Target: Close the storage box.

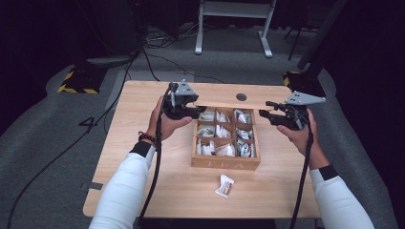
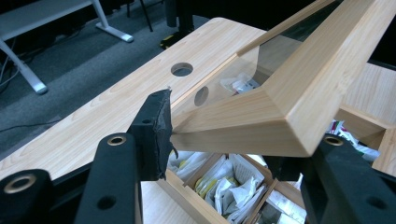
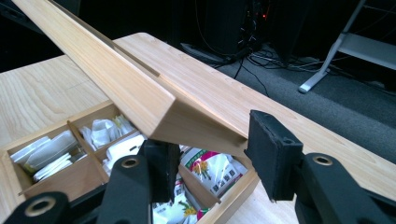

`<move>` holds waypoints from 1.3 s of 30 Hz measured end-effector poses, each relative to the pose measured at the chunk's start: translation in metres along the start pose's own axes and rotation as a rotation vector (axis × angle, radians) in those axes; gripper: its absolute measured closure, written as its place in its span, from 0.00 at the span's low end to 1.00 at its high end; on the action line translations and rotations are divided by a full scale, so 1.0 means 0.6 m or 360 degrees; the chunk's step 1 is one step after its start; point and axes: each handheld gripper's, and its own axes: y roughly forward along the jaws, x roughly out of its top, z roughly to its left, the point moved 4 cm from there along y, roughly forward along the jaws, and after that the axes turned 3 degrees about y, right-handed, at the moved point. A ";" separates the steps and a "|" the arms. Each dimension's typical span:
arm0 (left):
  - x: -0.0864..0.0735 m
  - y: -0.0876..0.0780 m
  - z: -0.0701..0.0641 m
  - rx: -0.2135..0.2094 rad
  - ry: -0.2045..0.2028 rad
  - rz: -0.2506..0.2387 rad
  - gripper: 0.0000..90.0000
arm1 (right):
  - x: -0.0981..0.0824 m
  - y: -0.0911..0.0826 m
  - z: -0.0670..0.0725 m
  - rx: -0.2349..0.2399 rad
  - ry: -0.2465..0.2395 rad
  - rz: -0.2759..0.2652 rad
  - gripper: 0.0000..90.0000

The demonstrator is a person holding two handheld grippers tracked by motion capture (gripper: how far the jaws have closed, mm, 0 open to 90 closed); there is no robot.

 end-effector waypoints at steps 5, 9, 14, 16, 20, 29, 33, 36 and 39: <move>-0.011 -0.002 -0.008 0.0011 -0.0012 0.0019 0.50 | -0.009 -0.008 0.009 0.0000 -0.0017 0.0010 0.58; -0.021 -0.006 -0.014 -0.0022 -0.0021 0.0017 0.48 | -0.016 -0.011 0.015 0.0013 0.0018 0.0026 0.56; -0.033 -0.011 -0.025 -0.0029 -0.0038 0.0012 0.47 | -0.024 -0.017 0.027 0.0008 0.0006 0.0037 0.56; -0.037 -0.012 -0.029 -0.0037 -0.0048 0.0006 0.47 | -0.028 -0.018 0.028 0.0005 0.0005 0.0045 0.54; -0.046 -0.015 -0.034 -0.0041 -0.0052 0.0005 0.46 | -0.035 -0.020 0.032 -0.0005 -0.0009 0.0073 0.53; -0.061 -0.018 -0.050 -0.0024 -0.0037 0.0007 0.42 | -0.054 -0.028 0.040 0.0021 0.0003 0.0086 0.49; -0.071 -0.013 -0.056 -0.0027 -0.0027 0.0021 0.40 | -0.066 -0.030 0.040 0.0062 0.0022 0.0105 0.43; -0.080 -0.010 -0.064 -0.0017 -0.0010 0.0044 0.38 | -0.077 -0.030 0.044 0.0105 0.0016 0.0134 0.39; -0.090 -0.009 -0.069 -0.0015 0.0034 0.0081 0.37 | -0.088 -0.028 0.056 0.0136 -0.0043 0.0183 0.37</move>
